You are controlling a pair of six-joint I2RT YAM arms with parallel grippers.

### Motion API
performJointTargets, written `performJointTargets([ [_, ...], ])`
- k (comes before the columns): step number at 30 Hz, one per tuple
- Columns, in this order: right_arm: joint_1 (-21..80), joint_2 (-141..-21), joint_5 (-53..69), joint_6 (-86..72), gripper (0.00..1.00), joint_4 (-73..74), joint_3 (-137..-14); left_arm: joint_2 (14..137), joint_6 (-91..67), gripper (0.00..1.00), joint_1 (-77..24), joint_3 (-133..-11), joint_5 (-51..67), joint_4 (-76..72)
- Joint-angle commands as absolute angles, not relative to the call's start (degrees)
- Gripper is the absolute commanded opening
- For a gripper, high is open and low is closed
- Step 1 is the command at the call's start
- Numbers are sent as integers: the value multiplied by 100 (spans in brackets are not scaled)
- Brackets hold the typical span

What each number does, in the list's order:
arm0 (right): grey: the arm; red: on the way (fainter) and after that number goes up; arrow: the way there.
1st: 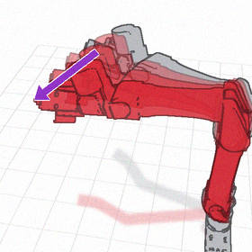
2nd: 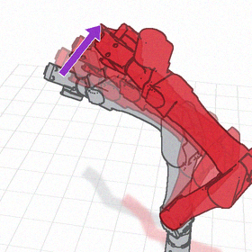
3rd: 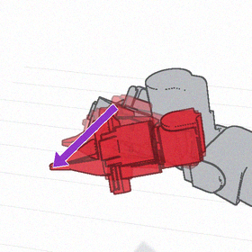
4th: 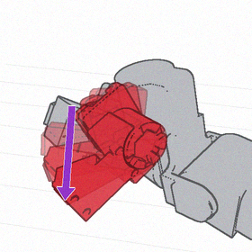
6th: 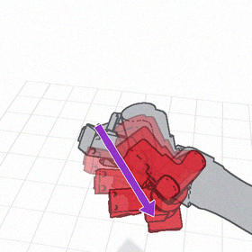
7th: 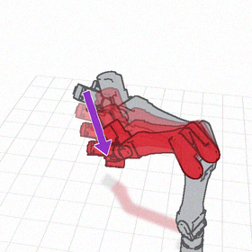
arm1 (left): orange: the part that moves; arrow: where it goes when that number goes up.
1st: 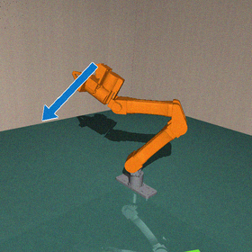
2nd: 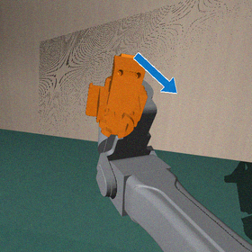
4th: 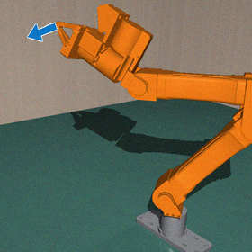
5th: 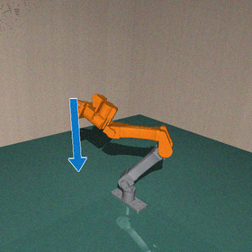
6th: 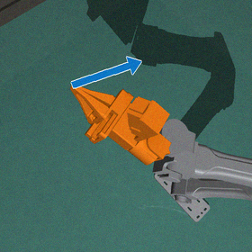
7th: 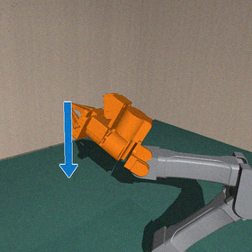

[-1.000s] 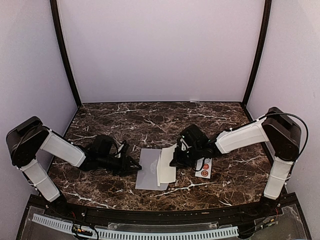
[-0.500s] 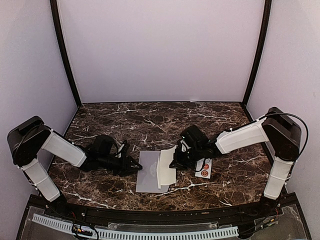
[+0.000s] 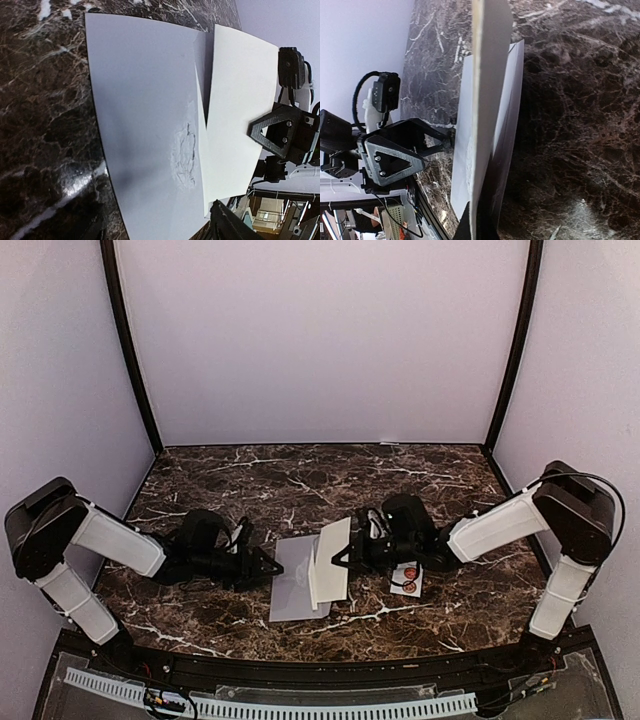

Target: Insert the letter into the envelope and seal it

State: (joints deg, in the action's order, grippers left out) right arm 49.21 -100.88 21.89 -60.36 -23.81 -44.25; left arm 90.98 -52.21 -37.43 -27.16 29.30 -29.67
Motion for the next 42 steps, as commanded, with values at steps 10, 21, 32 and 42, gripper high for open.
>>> performJointTargets([
  [10,4887,-9613,2353,-5317,0,-3522,-4159,8768,-5514,80,-3727,-2245,2944,-3238],
  [21,4887,-10090,1739,-4899,0,-167,-5454,9282,-5565,79,-3727,-2427,3194,-3423],
  [32,4869,-9621,1329,-4158,0,539,-6098,9180,-5469,79,-3727,-2446,3073,-3190],
  [42,5040,-9003,831,-3505,0,883,-6091,9240,-5426,79,-3727,-2516,3123,-3192],
])
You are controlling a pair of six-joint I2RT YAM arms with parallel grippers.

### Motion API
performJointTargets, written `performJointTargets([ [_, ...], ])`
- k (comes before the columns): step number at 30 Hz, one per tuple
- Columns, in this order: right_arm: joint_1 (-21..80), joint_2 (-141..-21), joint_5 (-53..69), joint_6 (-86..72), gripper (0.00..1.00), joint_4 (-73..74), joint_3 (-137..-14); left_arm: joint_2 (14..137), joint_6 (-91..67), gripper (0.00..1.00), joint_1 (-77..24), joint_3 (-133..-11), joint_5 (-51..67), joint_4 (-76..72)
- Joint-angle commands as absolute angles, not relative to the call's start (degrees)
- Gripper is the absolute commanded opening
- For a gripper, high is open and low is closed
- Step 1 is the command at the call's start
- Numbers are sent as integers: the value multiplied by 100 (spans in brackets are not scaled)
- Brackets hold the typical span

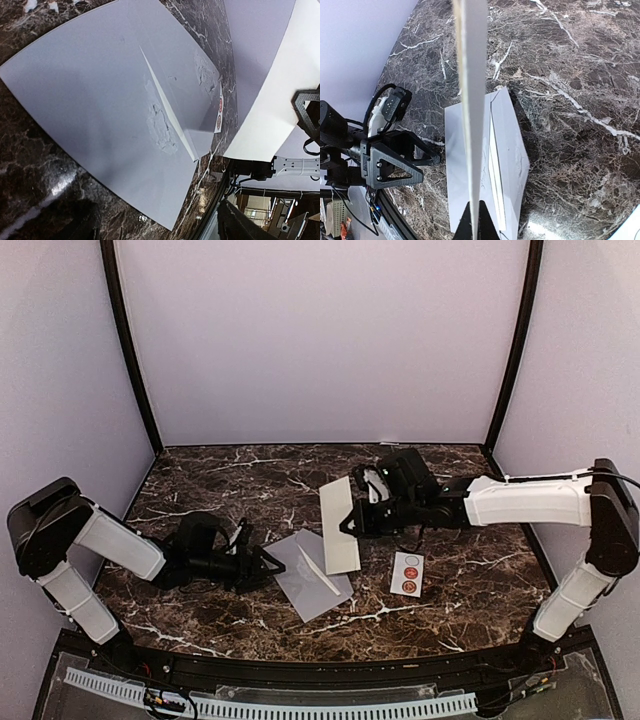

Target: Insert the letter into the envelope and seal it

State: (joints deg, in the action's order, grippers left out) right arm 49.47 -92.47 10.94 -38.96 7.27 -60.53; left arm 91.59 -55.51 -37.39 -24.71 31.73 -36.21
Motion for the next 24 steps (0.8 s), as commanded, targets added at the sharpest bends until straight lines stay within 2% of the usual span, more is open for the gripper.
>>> performJointTargets([
  [1,5044,-8977,841,-3455,0,908,-6102,9271,-5420,79,-3727,-2528,3134,-3182],
  [10,5054,-9537,792,-3034,0,1905,-6723,9344,-5379,78,-3727,-2669,3219,-3095],
  [24,4896,-10303,800,-3033,0,2268,-7054,9356,-5385,75,-3735,-2645,3400,-2919],
])
